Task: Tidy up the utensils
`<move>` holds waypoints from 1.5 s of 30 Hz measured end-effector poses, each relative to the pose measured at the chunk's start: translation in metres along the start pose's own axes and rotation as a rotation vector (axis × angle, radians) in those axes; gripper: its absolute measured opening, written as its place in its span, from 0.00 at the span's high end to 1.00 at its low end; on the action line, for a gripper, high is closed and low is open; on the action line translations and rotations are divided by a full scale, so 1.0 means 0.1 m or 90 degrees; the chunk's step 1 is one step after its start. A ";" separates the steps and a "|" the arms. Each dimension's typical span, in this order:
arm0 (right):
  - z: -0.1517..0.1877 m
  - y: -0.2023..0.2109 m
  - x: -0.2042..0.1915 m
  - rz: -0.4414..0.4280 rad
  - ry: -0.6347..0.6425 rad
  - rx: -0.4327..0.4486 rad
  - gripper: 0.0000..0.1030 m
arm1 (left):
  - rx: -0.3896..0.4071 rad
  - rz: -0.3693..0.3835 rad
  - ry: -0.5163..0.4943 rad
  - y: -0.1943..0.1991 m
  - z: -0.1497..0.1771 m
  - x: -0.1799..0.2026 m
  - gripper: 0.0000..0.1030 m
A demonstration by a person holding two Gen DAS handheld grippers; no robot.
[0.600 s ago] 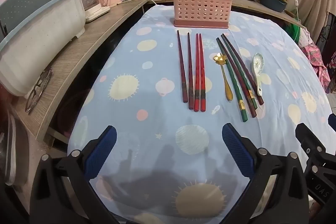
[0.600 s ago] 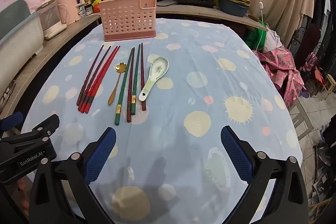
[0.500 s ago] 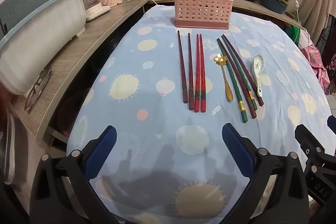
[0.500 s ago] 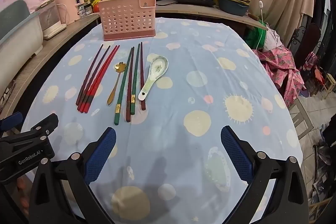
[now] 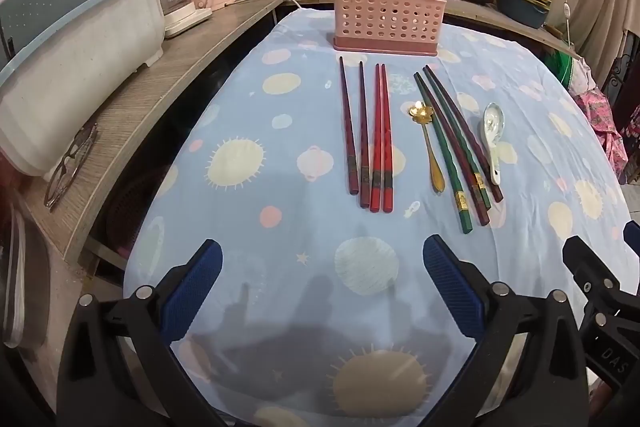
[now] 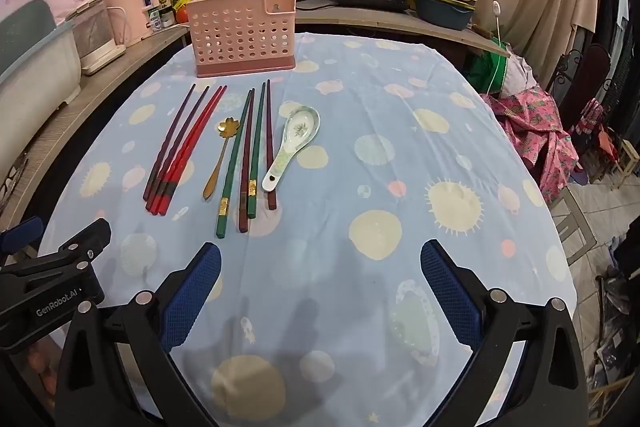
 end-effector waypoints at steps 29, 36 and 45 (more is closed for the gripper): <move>0.00 0.03 -0.02 0.001 0.010 0.003 0.07 | 0.015 -0.005 0.026 0.02 0.00 -0.09 0.07; 0.00 0.02 -0.01 0.002 0.011 0.003 0.07 | 0.014 -0.006 0.017 0.02 0.00 -0.08 0.07; 0.00 0.02 -0.05 0.003 0.013 0.004 0.07 | 0.004 -0.010 0.013 0.00 0.01 -0.08 0.07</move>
Point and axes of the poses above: each gripper's, at about its wrist camera, not at the fingertips, and y roughly against the way its jaws point, x to its right, z to its underside, the point moved 3 cm from there along -y, roughly the way its jaws point, and after that the axes turned 15 degrees about x, right-handed, at the moved point
